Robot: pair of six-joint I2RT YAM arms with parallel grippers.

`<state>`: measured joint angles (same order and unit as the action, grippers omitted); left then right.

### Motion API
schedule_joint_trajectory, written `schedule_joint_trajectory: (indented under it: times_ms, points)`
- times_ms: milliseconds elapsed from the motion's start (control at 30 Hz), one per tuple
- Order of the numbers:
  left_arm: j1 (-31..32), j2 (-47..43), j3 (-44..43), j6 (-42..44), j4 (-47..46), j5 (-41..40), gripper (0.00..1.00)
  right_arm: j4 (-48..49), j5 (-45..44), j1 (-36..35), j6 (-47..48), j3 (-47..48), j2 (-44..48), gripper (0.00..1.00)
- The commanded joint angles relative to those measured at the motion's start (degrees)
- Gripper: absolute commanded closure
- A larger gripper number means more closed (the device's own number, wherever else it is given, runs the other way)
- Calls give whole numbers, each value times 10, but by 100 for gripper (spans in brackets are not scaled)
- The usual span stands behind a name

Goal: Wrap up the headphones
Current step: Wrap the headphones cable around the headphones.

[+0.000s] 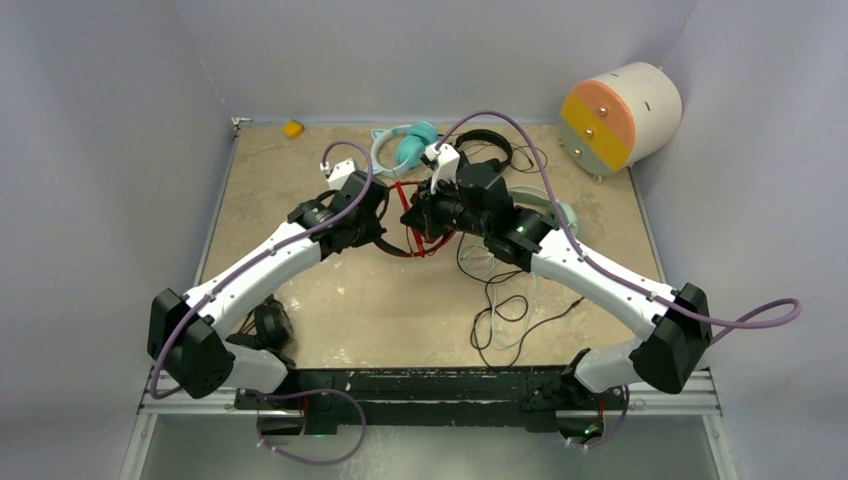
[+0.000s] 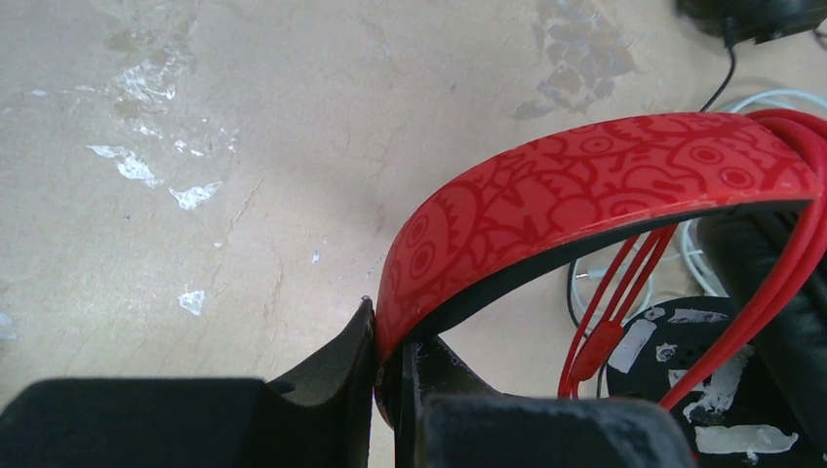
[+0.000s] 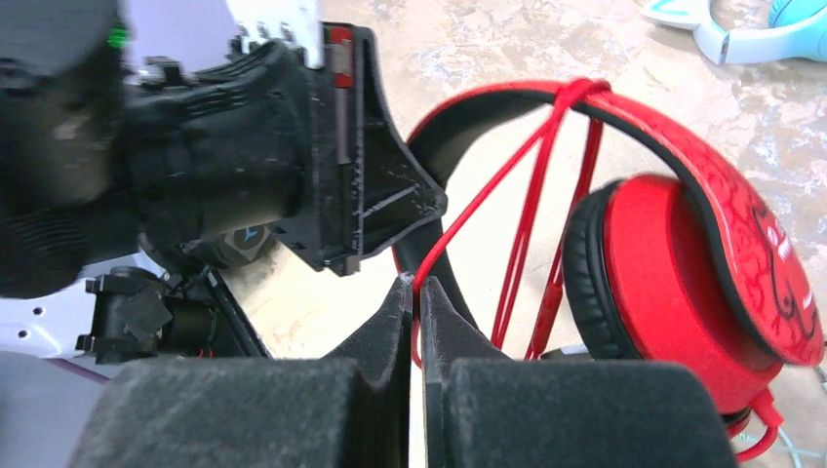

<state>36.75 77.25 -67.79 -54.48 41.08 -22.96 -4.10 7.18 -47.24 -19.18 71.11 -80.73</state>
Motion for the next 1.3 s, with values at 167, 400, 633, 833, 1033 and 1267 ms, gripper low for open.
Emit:
schedule_joint_trajectory:
  times_ms: [167, 400, 633, 833, 1033, 1267]
  points:
    - [-9, 28, -41, -29, -13, 28, 100, -4, 32, -2, 50, 14, 29, 100]
    - [-8, 54, -54, -27, -3, 67, 100, 84, 47, -2, 107, -15, 27, 100]
    - [-11, 59, -54, -27, -3, 85, 100, 164, 73, -2, 134, -65, 33, 100]
    - [-24, 51, -54, -22, -7, 107, 100, 185, 98, -2, 160, -116, 51, 100]
    - [-30, 37, -59, -18, -5, 99, 100, 197, 71, -2, 156, -170, 71, 100]
    - [-31, 25, -54, -17, -7, 73, 100, 163, 56, -2, 118, -172, 52, 100]
